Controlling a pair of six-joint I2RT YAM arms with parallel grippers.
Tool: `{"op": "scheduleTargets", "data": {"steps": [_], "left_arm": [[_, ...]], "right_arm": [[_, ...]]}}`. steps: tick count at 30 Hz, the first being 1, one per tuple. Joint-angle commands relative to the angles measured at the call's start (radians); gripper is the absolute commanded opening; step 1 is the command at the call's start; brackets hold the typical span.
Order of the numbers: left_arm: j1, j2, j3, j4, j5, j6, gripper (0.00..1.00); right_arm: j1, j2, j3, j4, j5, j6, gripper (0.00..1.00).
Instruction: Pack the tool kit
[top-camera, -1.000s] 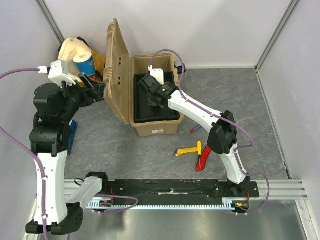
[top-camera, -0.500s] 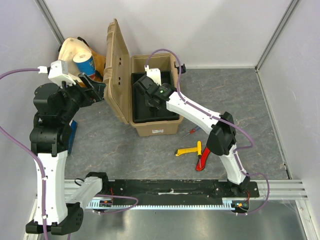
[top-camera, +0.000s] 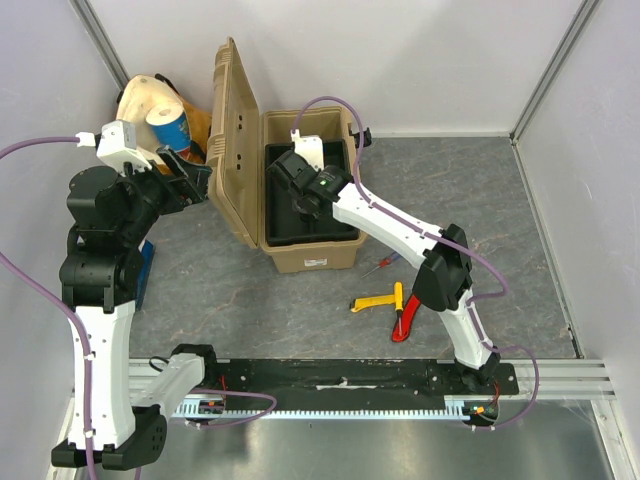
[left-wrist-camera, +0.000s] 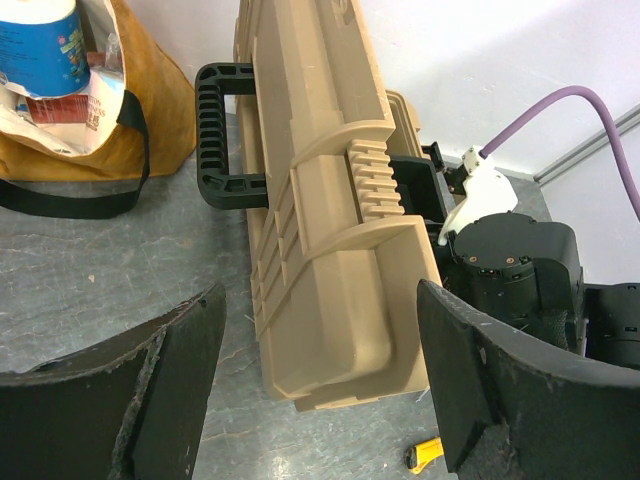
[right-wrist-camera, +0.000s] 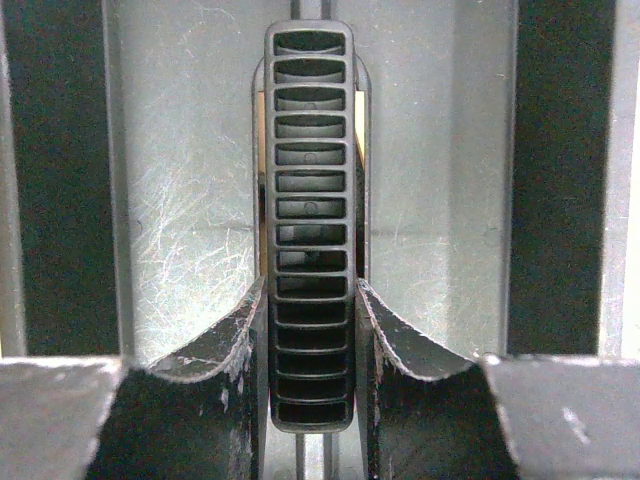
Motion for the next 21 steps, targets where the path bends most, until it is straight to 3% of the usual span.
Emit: {"op": "scheduleTargets", "data": {"steps": [1,18,19,21], "left_arm": [[-0.003,-0.001,0.007,0.032,0.004,0.019,0.82],[-0.004,-0.001,0.002,0.032,-0.003,0.02,0.82],[-0.004,-0.001,0.003,0.032,-0.003,0.019,0.82],[-0.003,0.001,0.003,0.032,-0.001,0.02,0.82]], "right_arm": [[-0.008,0.006,0.029,0.041,0.023,0.034,0.0],[-0.017,0.027,-0.032,0.047,0.011,0.026,0.0],[-0.017,0.026,-0.035,0.048,0.014,0.028,0.04],[-0.017,0.018,-0.037,0.048,0.017,0.029,0.22]]}}
